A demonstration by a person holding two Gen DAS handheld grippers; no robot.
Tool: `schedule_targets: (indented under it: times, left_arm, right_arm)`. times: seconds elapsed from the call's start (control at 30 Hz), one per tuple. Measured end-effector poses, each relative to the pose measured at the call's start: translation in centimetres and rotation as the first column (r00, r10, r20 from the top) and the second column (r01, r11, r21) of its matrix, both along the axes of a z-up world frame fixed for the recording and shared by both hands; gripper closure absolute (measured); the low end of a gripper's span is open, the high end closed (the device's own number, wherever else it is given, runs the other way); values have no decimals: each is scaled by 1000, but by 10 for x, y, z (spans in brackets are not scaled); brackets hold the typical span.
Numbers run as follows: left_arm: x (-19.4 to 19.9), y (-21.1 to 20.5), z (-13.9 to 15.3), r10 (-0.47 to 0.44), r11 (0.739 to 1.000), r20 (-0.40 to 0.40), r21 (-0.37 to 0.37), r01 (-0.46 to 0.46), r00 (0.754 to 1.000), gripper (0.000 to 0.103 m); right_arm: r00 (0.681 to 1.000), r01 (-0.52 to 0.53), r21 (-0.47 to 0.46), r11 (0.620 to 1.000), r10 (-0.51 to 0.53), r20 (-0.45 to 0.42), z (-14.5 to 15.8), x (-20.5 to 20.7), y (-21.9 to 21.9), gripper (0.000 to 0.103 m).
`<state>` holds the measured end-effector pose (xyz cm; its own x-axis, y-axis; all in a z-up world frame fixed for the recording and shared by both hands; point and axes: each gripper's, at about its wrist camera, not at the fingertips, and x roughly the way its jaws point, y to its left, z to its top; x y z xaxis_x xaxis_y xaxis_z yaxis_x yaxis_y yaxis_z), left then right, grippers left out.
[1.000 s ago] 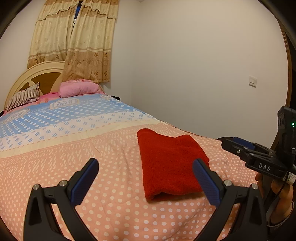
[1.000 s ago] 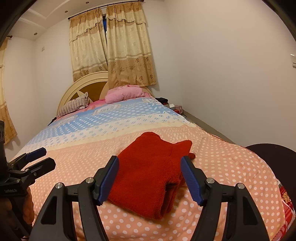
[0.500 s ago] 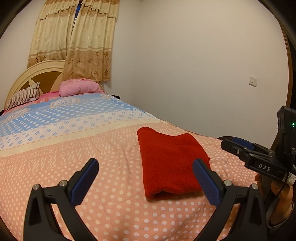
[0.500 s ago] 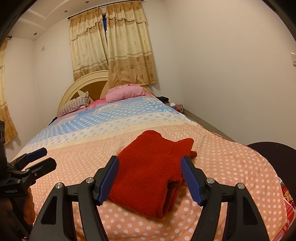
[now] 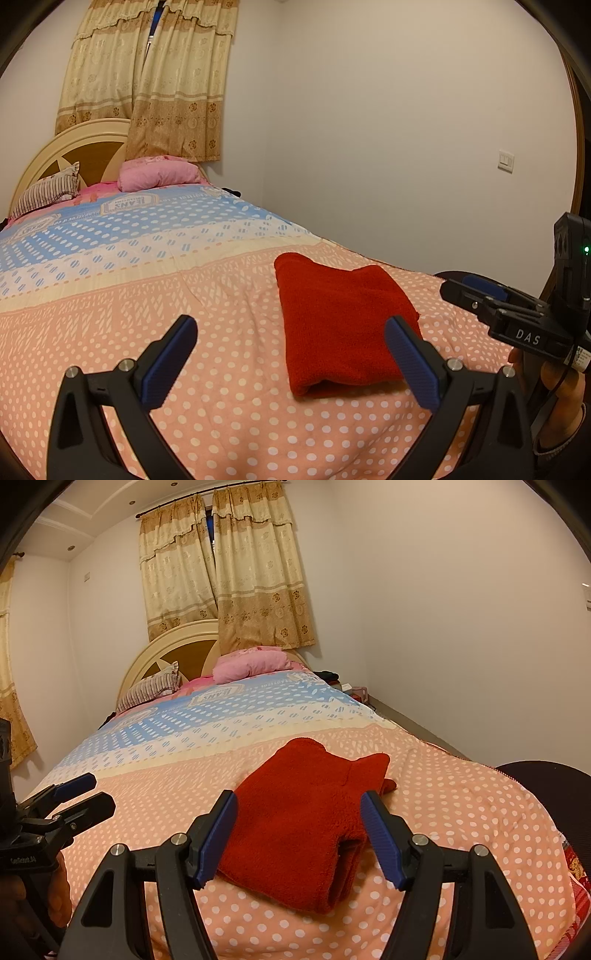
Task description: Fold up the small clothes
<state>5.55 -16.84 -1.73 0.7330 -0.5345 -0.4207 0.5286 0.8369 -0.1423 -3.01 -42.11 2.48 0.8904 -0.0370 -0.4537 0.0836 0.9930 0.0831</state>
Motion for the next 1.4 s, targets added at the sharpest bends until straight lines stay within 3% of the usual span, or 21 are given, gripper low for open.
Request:
schedule_targets:
  times: [1.4]
  left_arm:
    - [-1,-9,-4,-23,998,-34,52,25,999,0]
  right_arm:
    - [1000,-14,7,1000,14,-5,-7,-2,12,33]
